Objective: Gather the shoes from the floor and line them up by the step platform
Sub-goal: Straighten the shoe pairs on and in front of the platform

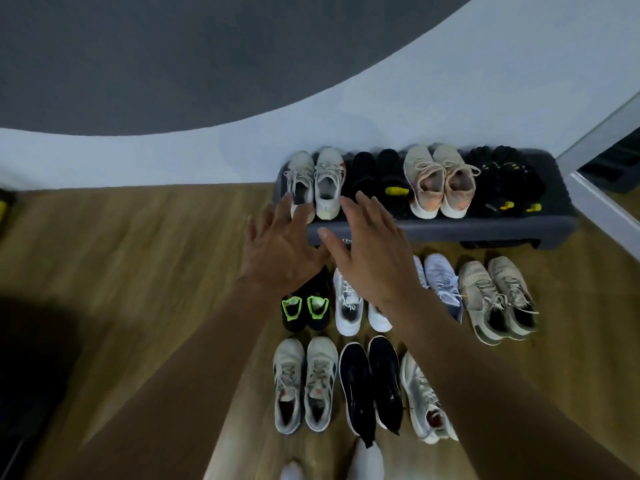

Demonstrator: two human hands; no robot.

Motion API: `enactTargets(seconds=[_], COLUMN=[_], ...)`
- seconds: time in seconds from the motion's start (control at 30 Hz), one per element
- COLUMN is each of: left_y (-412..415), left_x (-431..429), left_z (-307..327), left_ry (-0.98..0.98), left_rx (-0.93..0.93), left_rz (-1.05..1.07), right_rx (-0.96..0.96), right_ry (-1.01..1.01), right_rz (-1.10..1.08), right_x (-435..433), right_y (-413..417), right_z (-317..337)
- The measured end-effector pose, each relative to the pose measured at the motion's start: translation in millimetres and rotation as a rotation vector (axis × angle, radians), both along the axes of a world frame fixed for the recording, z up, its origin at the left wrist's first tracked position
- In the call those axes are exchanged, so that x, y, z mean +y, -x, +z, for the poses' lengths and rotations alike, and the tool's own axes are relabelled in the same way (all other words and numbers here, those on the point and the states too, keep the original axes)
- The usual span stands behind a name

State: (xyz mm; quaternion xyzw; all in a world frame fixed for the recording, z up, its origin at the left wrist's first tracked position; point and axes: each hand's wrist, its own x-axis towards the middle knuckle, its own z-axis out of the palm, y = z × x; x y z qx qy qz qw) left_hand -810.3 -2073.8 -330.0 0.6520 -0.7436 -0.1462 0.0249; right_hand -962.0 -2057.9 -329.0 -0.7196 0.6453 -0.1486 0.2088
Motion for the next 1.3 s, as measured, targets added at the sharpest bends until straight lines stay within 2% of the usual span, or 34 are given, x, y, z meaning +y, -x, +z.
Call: enactTargets(seconds=[0.3,0.6,0.8,0.9,1.07,1.3], left_y=[-21,-42,-47,-54,-63,-51], left_x=[-85,-219,-255,-256,-251,-245], left_z=[-94,-235,-299,-317,-325,-325], left_ry=[-0.157,-0.298,-0.35,-0.305,-0.262,-0.219], left_rx=[0.02,-0.007,-0.021,0.019,0.08,0.007], left_rz=[-0.025,-0.171,-0.23,-0.204,-0.201,-0.139], right_rx=[0.046,0.085,0.154,0.263,0.39,0.413], right_ry=[-0.159,-0.341,-0.447,-0.465,-0.371,-0.33], right_rz=[0.004,-0.17,-0.16,-0.107,-0.055,0.052], right_x=[-83,-207,-248,-249,-256,-257], right_y=[-29,-77,-94,-98,-82,-70], right_z=[-75,-204,-273,-295,-303,-309])
